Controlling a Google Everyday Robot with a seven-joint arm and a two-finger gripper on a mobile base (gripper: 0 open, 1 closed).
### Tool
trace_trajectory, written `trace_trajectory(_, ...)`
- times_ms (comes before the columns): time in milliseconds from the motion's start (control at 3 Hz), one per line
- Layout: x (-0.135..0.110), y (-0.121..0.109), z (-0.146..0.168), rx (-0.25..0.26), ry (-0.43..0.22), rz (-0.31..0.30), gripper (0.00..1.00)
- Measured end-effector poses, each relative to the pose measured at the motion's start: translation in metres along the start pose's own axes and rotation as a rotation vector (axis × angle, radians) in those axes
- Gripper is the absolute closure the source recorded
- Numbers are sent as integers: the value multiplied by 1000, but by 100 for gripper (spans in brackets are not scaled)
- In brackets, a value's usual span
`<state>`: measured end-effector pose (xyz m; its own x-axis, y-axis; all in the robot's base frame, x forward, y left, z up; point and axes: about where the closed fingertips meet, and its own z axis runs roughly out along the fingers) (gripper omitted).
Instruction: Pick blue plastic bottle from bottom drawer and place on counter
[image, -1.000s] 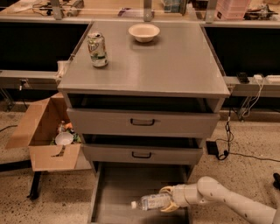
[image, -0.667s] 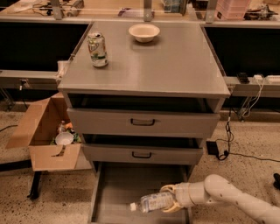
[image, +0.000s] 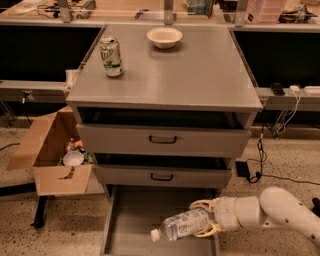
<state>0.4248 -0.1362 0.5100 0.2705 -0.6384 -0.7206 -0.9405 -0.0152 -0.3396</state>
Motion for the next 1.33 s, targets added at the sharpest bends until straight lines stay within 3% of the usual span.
trace_trajectory(667, -15, -13, -7, 27, -19, 36, 100)
trace_trajectory(1000, -56, -59, -58, 103, -48, 53, 100)
trace_trajectory(1333, -122, -125, -136, 193, -33, 18, 100)
